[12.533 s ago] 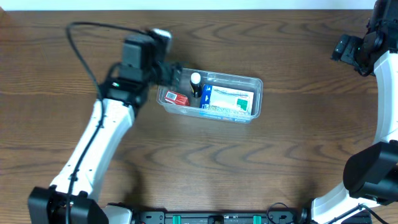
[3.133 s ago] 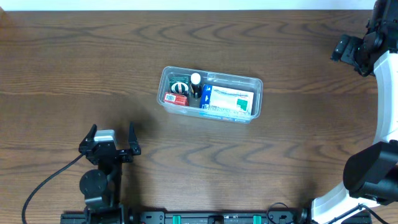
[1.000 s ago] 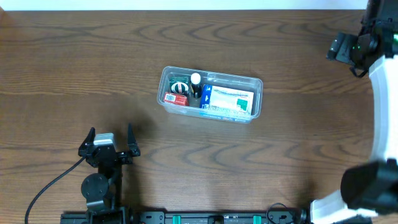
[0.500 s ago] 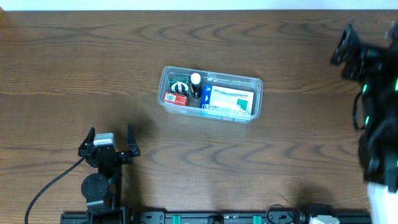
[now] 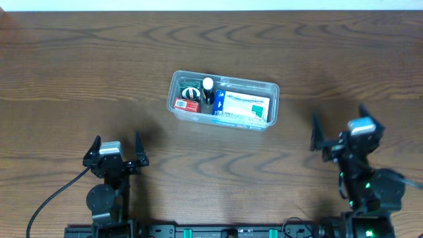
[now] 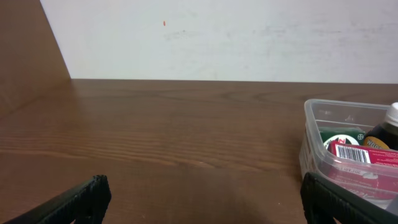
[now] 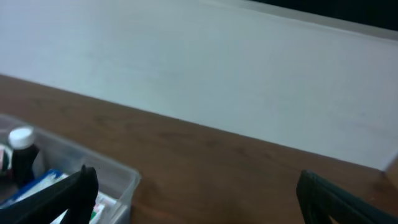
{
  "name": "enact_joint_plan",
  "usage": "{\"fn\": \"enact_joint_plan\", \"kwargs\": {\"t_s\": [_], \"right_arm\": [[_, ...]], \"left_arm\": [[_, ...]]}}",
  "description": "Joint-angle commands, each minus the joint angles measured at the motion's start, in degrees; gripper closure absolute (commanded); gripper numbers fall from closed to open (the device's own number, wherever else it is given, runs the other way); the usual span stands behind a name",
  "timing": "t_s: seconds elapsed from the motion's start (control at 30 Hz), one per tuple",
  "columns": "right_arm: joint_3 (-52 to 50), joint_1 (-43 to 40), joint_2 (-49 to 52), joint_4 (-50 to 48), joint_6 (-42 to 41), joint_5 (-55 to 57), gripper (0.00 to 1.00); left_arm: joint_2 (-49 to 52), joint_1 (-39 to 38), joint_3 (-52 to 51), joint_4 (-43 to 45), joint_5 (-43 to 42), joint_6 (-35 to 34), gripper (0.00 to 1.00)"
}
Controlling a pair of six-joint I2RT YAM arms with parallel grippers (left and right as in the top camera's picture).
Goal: Pack container
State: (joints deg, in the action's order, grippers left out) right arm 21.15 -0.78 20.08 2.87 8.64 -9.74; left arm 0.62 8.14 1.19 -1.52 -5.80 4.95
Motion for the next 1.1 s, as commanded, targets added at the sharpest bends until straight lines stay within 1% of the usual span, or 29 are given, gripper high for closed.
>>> {"fn": "enact_joint_plan", "kwargs": {"t_s": [0.0, 0.13, 0.3, 0.43, 0.5, 0.77, 0.87, 1.07], "right_arm": [[-4.92, 0.46, -4.48, -0.81, 2.16, -2.56, 0.01], [-10.51, 0.46, -10.03, -1.01, 2.14, -2.51, 0.01], [-14.82, 0.46, -14.29, -2.69, 2.08, -2.03, 0.01], [-17.66, 0.46, -16.79, -4.15, -3.15, 1.25, 0.01], [-18.34, 0.46, -17.22, -4.13, -4.55, 2.03, 0.01], [-20.94, 0.48, -18.16, -2.99, -4.52, 1.77, 0.01], [-20.85, 0.55, -19.82, 0.70, -4.50, 1.88, 0.01], [-20.85, 0.52, -19.78, 0.76, -4.28, 2.21, 0.01]], "left_arm": [[-0.28, -0.02, -0.96, -1.99, -0.66, 0.57, 0.02], [-0.28, -0.02, -0.96, -1.99, -0.66, 0.57, 0.02], [-0.28, -0.02, -0.96, -2.01, -0.66, 0.57, 0.02], [-0.28, -0.02, -0.96, -1.99, -0.66, 0.57, 0.02], [-0.28, -0.02, -0.96, -1.99, -0.66, 0.57, 0.02], [-0.28, -0.02, -0.96, -1.99, -0.66, 0.57, 0.02], [-0.28, -0.02, -0.96, -2.01, -0.66, 0.57, 0.02], [-0.28, -0.02, -0.96, -1.99, -0.66, 0.57, 0.02]]}}
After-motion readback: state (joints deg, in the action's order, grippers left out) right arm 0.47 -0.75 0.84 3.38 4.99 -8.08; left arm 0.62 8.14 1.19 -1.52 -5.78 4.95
